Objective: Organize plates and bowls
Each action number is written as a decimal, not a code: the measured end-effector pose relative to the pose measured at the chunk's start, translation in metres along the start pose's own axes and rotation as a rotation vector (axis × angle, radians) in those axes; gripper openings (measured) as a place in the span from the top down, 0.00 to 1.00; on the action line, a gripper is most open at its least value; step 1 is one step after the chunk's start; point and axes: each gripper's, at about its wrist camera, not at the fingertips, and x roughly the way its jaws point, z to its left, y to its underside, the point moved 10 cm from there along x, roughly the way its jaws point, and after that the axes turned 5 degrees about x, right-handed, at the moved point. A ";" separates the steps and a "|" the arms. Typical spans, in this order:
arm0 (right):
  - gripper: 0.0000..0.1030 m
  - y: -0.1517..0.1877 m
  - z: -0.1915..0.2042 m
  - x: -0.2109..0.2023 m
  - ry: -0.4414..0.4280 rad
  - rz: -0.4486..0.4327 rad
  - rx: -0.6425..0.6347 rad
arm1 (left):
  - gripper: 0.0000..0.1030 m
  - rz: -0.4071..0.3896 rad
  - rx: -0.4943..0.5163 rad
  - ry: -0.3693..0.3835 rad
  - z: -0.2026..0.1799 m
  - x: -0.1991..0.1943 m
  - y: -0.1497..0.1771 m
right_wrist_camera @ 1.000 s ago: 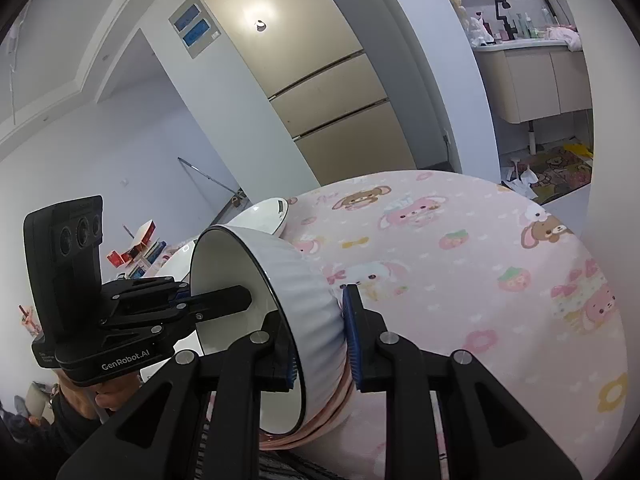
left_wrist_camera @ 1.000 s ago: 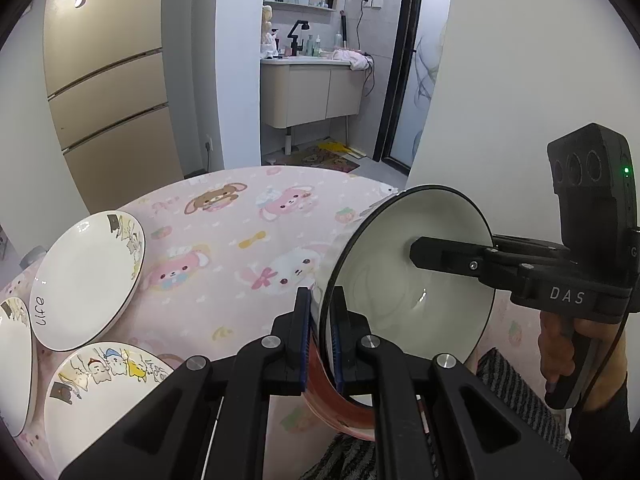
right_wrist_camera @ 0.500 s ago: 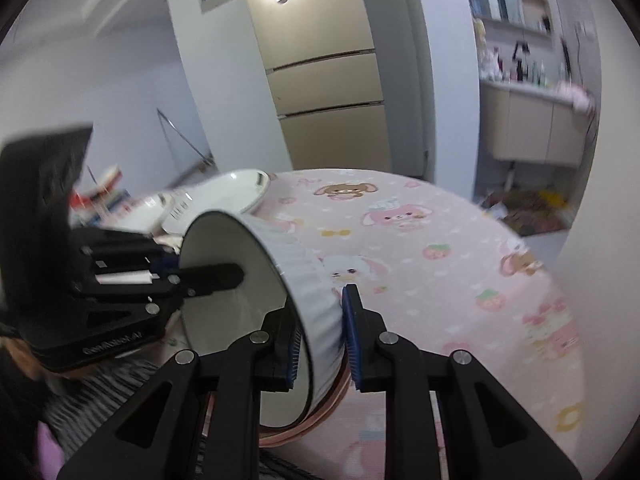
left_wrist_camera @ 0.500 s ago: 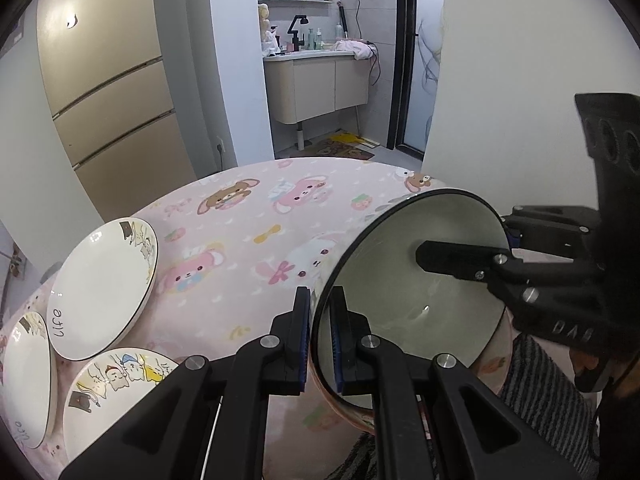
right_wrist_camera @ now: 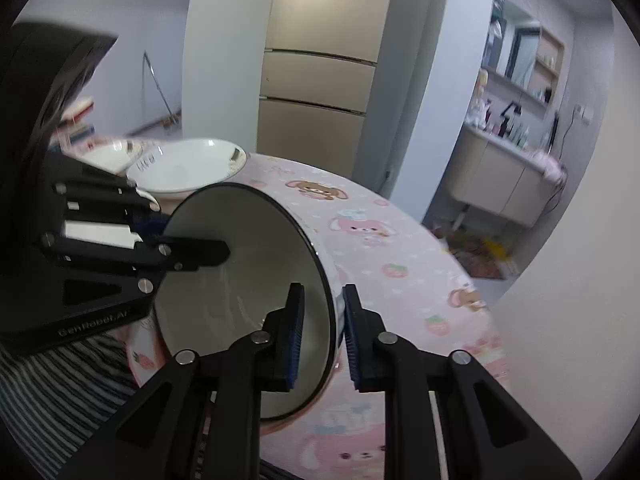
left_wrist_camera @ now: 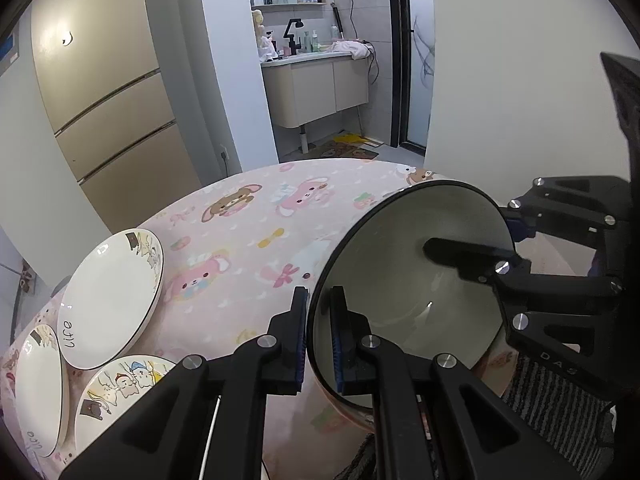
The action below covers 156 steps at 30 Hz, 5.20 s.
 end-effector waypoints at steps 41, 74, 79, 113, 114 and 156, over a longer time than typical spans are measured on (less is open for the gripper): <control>0.41 -0.015 -0.001 -0.021 -0.158 0.002 0.088 | 0.90 -0.092 -0.167 0.096 0.025 -0.027 -0.016; 0.00 -0.085 0.118 -0.047 -0.405 -0.192 0.073 | 0.00 -0.316 -0.300 -0.235 0.170 -0.184 0.033; 0.00 -0.095 0.144 -0.038 -0.429 -0.187 0.079 | 0.00 -0.292 -0.343 -0.263 0.194 -0.189 0.057; 0.00 -0.129 0.149 0.161 -0.451 0.122 0.524 | 0.14 0.076 -0.566 -0.109 0.344 0.016 0.084; 0.00 -0.126 0.146 0.168 -0.462 0.137 0.554 | 0.16 0.097 -0.567 -0.102 0.346 0.024 0.085; 0.87 -0.112 0.111 0.184 -0.367 0.130 0.666 | 0.87 0.071 -0.575 -0.141 0.357 0.048 0.085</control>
